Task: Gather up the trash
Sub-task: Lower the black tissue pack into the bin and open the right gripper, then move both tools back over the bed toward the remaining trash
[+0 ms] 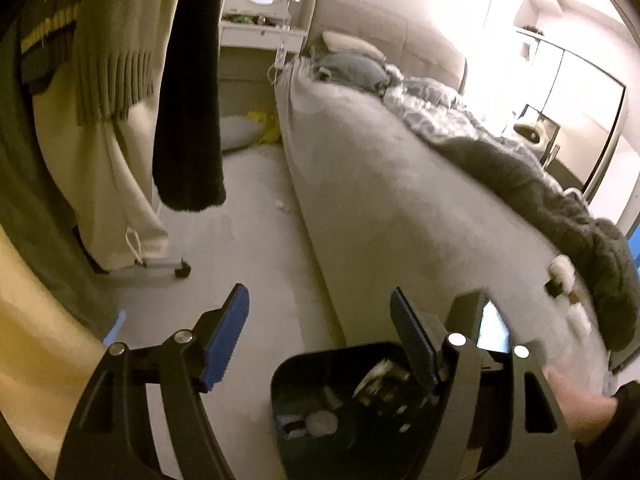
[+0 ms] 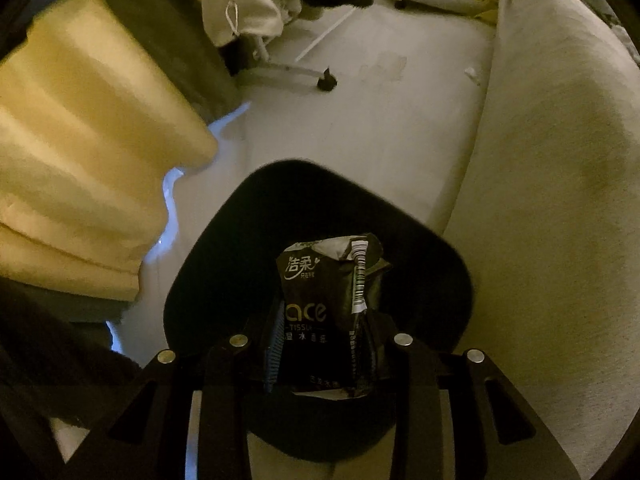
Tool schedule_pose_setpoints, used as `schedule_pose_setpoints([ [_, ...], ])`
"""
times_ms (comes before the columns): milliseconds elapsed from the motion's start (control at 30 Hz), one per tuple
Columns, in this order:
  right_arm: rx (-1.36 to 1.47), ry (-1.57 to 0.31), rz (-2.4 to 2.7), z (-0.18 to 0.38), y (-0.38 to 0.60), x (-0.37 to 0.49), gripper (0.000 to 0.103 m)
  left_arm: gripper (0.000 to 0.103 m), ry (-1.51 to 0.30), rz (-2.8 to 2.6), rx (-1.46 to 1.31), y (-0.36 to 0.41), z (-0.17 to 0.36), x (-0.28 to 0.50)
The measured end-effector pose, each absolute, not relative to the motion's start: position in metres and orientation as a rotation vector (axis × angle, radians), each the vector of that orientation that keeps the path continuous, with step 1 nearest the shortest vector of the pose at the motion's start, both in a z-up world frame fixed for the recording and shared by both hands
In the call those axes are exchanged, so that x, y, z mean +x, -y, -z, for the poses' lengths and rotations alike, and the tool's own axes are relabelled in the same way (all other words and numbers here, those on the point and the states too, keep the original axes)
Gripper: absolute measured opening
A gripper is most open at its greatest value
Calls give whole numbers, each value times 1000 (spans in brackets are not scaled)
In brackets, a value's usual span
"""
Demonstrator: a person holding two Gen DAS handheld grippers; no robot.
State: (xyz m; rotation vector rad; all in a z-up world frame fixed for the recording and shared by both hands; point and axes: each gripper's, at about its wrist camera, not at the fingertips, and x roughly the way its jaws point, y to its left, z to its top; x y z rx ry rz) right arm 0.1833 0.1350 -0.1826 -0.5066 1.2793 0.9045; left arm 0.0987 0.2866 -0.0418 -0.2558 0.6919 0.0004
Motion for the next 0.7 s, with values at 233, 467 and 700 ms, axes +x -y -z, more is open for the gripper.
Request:
schedule_pose_setpoints([
  [233,-507,-1299,-915,182,-135,182,49,79,-556,-5,-232,-282,11,93],
  [467,-492,-1264,-939,168,-130,174,55,81,-495,21,-230,-264,-3,98],
  [700,-427,-1168,-951,131,-113,179,58,82,-463,52,-203,-236,-14,107],
])
